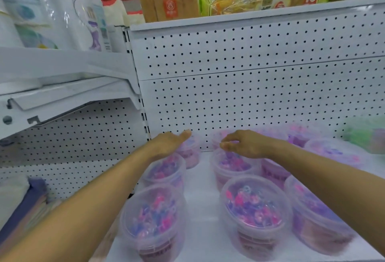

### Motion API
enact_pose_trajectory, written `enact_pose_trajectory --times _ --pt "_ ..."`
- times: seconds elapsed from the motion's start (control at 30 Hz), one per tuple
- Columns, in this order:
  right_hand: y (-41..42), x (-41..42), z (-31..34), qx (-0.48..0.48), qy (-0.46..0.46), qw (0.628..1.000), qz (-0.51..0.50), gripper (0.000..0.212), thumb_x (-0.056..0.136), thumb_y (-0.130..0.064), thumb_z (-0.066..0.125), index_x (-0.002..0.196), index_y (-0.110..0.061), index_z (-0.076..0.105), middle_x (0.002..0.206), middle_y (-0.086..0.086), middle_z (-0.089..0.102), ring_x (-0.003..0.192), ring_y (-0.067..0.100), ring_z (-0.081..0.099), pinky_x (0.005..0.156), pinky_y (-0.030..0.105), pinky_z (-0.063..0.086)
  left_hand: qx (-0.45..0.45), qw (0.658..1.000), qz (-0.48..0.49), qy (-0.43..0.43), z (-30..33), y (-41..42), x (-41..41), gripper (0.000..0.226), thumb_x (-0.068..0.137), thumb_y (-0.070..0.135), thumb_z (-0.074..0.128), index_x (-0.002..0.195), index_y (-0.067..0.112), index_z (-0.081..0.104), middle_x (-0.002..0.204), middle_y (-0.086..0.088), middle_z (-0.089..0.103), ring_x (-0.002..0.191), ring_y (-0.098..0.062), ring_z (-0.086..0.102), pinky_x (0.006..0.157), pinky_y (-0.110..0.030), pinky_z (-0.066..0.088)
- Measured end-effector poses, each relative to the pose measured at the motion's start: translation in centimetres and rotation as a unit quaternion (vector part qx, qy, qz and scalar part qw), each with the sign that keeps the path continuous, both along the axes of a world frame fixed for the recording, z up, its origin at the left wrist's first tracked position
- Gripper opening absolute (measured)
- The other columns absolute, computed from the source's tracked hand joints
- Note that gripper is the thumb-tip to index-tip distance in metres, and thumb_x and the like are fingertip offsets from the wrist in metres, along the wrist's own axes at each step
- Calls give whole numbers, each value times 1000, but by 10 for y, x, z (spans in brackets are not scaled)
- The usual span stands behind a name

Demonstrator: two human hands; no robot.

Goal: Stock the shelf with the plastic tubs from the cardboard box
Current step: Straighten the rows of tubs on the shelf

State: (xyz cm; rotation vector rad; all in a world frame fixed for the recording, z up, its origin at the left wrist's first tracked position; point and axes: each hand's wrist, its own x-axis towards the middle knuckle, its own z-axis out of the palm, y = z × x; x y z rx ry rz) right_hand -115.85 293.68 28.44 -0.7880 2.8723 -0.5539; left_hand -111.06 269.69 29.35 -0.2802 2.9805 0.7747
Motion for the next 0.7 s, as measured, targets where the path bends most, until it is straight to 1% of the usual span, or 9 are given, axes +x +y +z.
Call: enact_pose_trajectory --times 0.13,0.2,0.3,0.4,0.5,0.57,0.6,0.67,0.7 --pt "0 0 -2 -7 2 1000 4 46 92 -56 44 125 -28 59 131 -2 54 118 19 52 95 30 39 12 999 -32 -8 2 11 -7 81 87 73 23 134 14 54 148 -7 42 131 -26 42 98 -35 32" --pt "0 0 -1 -8 -5 1000 5 47 92 -55 45 129 -29 56 136 -3 51 122 16 49 95 28 36 9 999 -36 -11 4 12 -5 84 86 75 24 137 14 50 150 -7 39 134 -27 40 102 -37 32" --pt "5 2 -2 10 -13 1000 10 56 90 -57 48 139 -31 45 149 -5 39 132 15 42 109 32 31 25 999 -48 3 3 3 3 78 87 73 28 140 20 47 152 -3 36 137 -24 37 111 -40 28" --pt "17 15 1 10 -24 999 20 59 88 -56 53 142 -38 38 154 -11 27 139 13 31 115 34 23 -6 998 -51 26 1 -18 23 70 80 76 41 134 33 51 148 7 42 132 -19 43 111 -41 32" --pt "27 32 8 37 -31 998 44 51 86 -59 54 134 -45 46 150 -15 32 134 10 37 115 36 26 -69 997 -11 -29 1 -38 48 60 83 70 46 127 31 59 138 7 53 118 -19 53 102 -40 42" --pt "28 42 11 58 -30 996 56 45 84 -61 54 127 -47 53 145 -17 39 129 8 43 112 36 30 -72 996 26 -52 2 -43 59 63 81 72 45 121 26 63 126 5 59 97 -21 60 88 -34 49" --pt "27 45 11 62 -27 996 58 43 84 -61 54 125 -48 55 144 -17 42 127 8 45 111 36 31 -64 996 39 -53 2 -42 61 66 79 74 45 115 23 64 120 5 60 92 -21 60 86 -33 50" --pt "26 48 11 58 -21 997 53 41 85 -58 55 124 -46 56 143 -16 43 125 10 46 109 35 33 -47 997 40 -46 1 -33 63 58 78 75 46 95 22 60 102 3 54 86 -21 56 82 -30 47" --pt "25 49 11 55 -18 997 49 40 86 -57 55 124 -46 57 143 -16 43 125 10 46 108 34 33 -43 997 35 -46 1 -26 63 52 79 73 47 92 24 55 98 2 49 84 -21 53 79 -31 45"
